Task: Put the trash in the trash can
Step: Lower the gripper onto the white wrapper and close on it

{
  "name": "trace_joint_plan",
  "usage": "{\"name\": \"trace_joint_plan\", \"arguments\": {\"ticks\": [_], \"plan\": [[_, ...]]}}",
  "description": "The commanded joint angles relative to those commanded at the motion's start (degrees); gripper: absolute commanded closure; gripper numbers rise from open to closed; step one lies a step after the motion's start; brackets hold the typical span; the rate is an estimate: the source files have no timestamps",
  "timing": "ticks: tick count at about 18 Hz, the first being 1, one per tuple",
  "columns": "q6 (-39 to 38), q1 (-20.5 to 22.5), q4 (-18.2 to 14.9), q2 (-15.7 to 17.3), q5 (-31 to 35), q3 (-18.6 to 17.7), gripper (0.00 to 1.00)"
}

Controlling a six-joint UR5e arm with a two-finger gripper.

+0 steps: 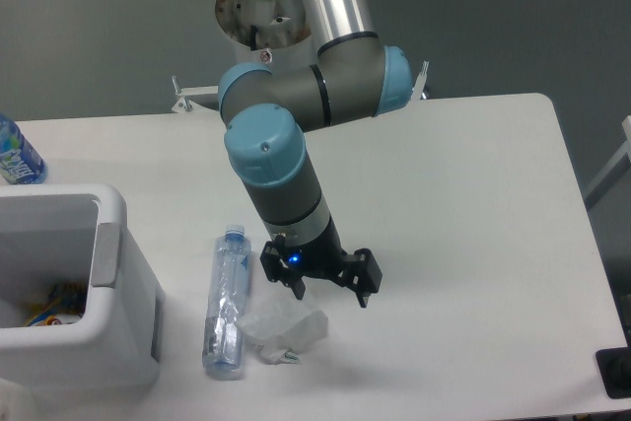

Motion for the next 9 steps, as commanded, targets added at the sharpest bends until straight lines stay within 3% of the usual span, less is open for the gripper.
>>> {"name": "trace_joint_plan", "arguments": {"ticks": [9], "plan": [[4.06, -0.35, 0.09, -4.92, -1.67, 0.43, 0.00]]}}
